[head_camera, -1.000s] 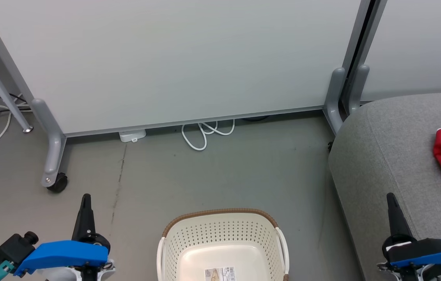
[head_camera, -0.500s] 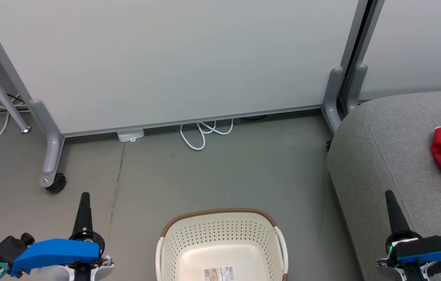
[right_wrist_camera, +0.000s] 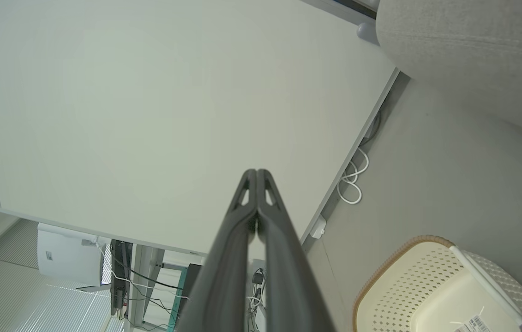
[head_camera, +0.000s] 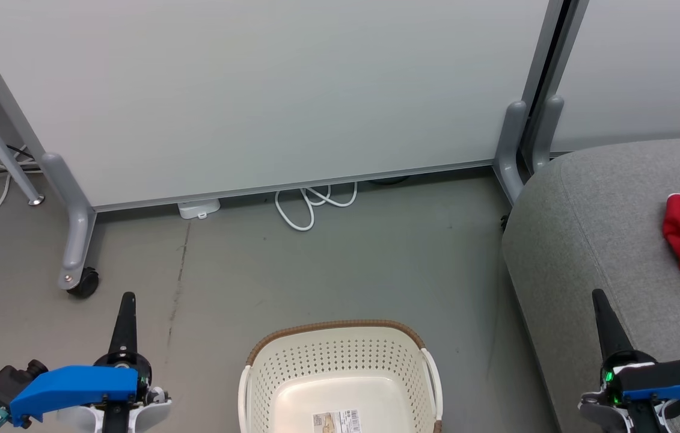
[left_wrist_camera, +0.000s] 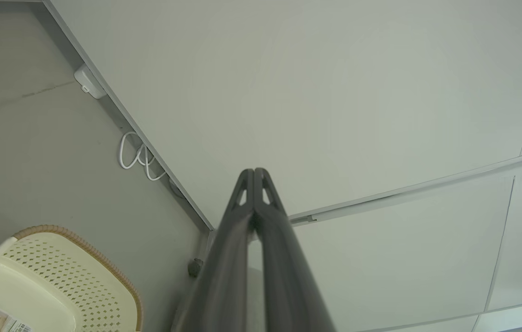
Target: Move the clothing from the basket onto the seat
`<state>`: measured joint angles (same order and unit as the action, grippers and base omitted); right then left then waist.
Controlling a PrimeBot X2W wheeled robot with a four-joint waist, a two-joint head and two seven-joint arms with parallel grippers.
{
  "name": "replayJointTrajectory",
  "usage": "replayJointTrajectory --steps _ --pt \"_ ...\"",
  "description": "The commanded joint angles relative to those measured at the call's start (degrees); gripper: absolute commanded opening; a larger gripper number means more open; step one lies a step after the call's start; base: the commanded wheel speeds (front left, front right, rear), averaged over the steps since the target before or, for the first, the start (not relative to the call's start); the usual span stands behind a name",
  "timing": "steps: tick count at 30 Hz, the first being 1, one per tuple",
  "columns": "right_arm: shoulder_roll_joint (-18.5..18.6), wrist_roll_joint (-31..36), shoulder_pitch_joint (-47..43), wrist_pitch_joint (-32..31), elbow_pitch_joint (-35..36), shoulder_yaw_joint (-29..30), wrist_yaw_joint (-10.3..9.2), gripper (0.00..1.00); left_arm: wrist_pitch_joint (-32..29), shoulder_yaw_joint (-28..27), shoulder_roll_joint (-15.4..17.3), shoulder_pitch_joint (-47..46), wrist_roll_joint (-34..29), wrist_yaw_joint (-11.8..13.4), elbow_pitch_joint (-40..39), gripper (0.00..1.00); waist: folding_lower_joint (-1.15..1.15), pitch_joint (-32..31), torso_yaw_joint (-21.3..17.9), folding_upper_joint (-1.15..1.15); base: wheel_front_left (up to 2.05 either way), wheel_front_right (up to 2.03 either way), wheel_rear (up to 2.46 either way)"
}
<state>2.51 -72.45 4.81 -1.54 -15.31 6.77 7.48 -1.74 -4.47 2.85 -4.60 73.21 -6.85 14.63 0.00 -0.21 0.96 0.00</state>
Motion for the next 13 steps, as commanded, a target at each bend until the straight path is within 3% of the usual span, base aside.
replayJointTrajectory --steps 1,13 --pt "0.5 -1.4 1.2 -0.5 0.7 -0.1 0.02 0.00 -0.3 -0.2 0.0 -1.1 1.2 -0.3 -0.6 0.00 0.00 0.0 0.0 0.00 0.00 0.00 0.00" --pt "0.5 -7.5 1.4 -2.0 0.9 -0.1 0.02 0.00 -1.9 -0.9 0.1 -1.5 7.1 -0.5 -0.6 0.00 0.00 0.1 -0.3 0.00 0.00 0.00 0.00"
